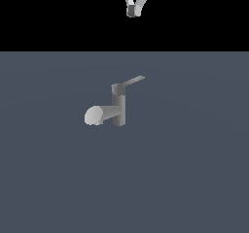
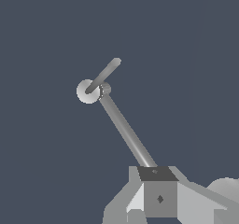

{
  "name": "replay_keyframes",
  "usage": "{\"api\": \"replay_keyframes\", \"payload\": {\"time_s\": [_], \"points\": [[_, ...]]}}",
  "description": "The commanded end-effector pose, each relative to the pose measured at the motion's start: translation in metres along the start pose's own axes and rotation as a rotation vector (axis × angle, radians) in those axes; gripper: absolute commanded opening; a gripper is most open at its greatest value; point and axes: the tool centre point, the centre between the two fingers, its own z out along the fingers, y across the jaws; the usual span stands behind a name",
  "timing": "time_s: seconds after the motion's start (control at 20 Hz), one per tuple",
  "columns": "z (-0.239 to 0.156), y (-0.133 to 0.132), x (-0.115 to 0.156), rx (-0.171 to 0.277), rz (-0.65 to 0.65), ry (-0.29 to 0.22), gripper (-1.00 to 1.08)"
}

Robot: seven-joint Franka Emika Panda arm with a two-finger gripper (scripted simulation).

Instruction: Turn on the faucet by rotating a designated handle.

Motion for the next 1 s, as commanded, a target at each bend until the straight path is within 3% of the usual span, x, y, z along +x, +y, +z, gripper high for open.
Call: {"api": "replay_keyframes", "payload": {"time_s": [0.0, 0.45, 0.95], "points": [[0.013, -0.009, 0.015, 0.002, 0.081, 0.002, -1.0], [0.064, -0.033, 0.066, -0.002, 0.366, 0.032, -1.0], [0.125, -0.049, 0.12, -0.011, 0.666, 0.106, -1.0]]}}
